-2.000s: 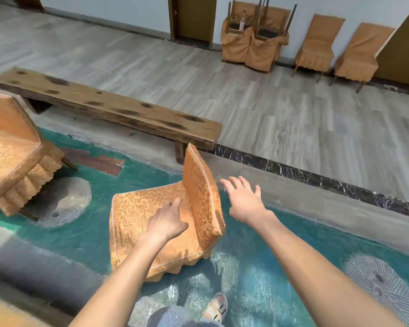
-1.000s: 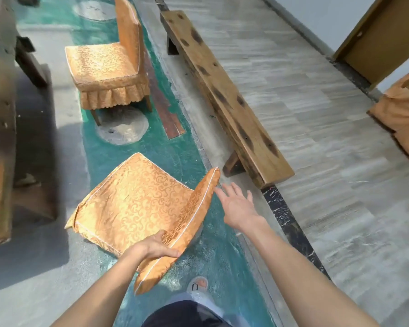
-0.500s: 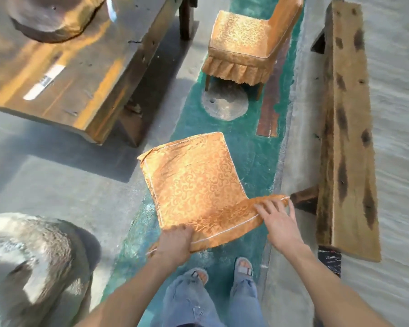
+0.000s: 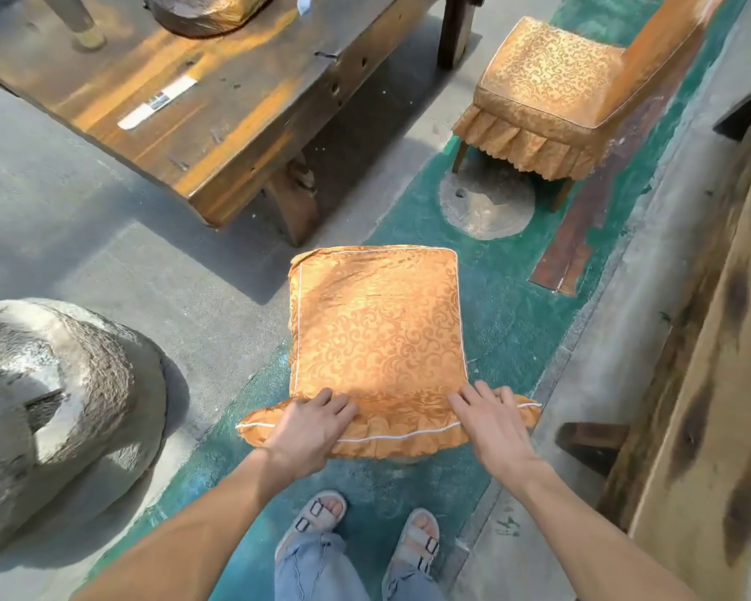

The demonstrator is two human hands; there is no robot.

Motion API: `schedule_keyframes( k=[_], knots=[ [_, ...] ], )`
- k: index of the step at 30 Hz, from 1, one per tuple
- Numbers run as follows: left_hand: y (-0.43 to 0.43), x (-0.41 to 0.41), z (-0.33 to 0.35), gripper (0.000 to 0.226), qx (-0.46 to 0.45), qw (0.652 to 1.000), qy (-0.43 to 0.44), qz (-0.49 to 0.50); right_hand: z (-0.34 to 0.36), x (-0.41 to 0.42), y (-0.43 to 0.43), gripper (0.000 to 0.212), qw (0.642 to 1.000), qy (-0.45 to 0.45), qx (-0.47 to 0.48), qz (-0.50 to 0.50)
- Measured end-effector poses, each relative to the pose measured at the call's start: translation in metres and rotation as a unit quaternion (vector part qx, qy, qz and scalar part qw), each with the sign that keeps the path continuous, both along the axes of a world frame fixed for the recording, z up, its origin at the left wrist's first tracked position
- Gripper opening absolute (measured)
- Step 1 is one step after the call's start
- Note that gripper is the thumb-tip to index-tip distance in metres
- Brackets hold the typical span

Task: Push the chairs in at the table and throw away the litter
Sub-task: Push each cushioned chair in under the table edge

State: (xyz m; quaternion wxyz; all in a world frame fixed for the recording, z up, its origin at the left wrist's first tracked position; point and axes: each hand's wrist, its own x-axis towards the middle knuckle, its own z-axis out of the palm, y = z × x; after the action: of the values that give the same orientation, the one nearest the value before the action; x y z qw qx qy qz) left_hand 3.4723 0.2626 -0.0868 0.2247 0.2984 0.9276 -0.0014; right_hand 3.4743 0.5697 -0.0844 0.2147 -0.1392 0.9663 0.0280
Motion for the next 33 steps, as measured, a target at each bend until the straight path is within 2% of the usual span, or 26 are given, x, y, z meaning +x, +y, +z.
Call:
schedule_keyframes(
  k=[7, 11, 16, 19, 23, 33],
  knots=[
    [0.044, -0.065, 0.004, 0.051, -0.013, 0.999, 0.036, 0.026, -0.002, -0.07, 0.052, 0.064, 0.999, 0.039, -0.007, 0.006],
    [0.038, -0.097, -0.003, 0.065, -0.053, 0.987, 0.073, 0.13, -0.007, -0.116, 0.068, 0.061, 0.998, 0.066, -0.008, 0.009],
    [0.049, -0.157, -0.008, 0.05, -0.08, 0.978, 0.085, 0.172, -0.012, -0.177, 0.071, 0.058, 0.996, 0.088, -0.017, 0.018],
    [0.051, -0.201, -0.008, 0.05, -0.087, 0.972, 0.08, 0.203, -0.015, -0.22, 0.07, 0.061, 0.995, 0.096, -0.017, 0.017],
    [0.058, -0.269, -0.007, 0.06, -0.089, 0.969, 0.083, 0.213, -0.02, -0.28, 0.072, 0.065, 0.994, 0.111, -0.017, 0.015],
    [0.106, -0.442, -0.002, 0.056, -0.084, 0.96, 0.121, 0.239, -0.02, -0.481, 0.113, 0.054, 0.989, 0.143, 0.016, 0.042]
  ],
)
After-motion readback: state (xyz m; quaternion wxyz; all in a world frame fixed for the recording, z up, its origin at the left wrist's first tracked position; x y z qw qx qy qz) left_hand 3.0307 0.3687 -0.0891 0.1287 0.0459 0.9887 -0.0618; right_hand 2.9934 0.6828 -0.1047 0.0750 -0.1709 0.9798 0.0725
